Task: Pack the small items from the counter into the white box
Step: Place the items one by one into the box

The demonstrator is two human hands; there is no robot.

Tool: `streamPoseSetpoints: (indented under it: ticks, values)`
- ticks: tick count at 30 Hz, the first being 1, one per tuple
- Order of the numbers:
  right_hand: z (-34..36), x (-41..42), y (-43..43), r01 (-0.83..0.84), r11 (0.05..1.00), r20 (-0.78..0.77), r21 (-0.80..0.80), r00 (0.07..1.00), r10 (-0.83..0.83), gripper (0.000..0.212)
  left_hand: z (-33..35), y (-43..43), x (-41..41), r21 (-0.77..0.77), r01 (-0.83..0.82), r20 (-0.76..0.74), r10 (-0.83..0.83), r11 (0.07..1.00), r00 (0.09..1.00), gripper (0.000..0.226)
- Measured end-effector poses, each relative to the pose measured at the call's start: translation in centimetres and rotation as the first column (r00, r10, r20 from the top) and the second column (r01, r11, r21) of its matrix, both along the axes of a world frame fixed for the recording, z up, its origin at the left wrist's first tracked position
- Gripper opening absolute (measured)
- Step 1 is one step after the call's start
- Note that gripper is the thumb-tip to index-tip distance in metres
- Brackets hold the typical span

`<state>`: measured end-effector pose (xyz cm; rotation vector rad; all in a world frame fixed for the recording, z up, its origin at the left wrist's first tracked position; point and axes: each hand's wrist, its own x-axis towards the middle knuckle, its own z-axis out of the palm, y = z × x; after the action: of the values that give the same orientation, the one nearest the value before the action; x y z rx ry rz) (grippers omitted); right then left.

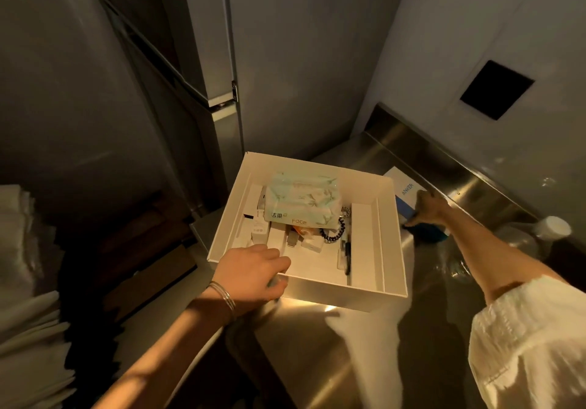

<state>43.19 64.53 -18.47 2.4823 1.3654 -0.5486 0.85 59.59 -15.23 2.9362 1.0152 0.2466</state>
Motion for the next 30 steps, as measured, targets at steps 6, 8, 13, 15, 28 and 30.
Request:
streamPoseSetpoints:
  ticks: [6, 8, 13, 15, 28, 30]
  values:
    - [-3.5, 2.7, 0.6, 0.123, 0.99, 0.04, 0.075, 0.991, -0.127, 0.108, 0.3, -0.3, 0.1, 0.005, 0.004, -0.026, -0.004, 1.0, 1.0, 0.02]
    - [-5.1, 4.0, 0.6, 0.175, 0.973, -0.043, 0.15, 0.984, -0.17, 0.109, 0.4, -0.2, -0.1, -0.024, 0.012, -0.035, -0.013, 1.0, 0.999, 0.02]
    - [2.2, -2.6, -1.4, 0.305, 0.771, -0.26, 0.559, 0.947, -0.187, 0.093, 1.0, -0.1, -0.2, -0.125, 0.036, -0.053, -0.043, 0.991, 0.998, 0.022]
    - [6.2, -5.3, -2.2, 0.278, 0.677, -0.333, 0.681, 0.941, -0.051, 0.09, 1.7, 0.1, -0.6, -0.279, 0.022, -0.068, -0.043, 0.96, 0.997, 0.023]
    - [11.7, -20.1, -8.1, -0.579, 0.775, -0.26, 0.254, 0.731, 0.631, 0.07, 8.2, 2.1, -5.8, 0.044, -0.152, 0.19, 0.141, 0.987, 0.972, 0.036]
    - [10.0, -21.1, -7.4, -0.581, 0.785, -0.307, 0.214, 0.723, 0.619, 0.062, 7.3, 1.5, -5.3, 0.011, -0.117, 0.168, 0.113, 0.993, 0.979, 0.023]
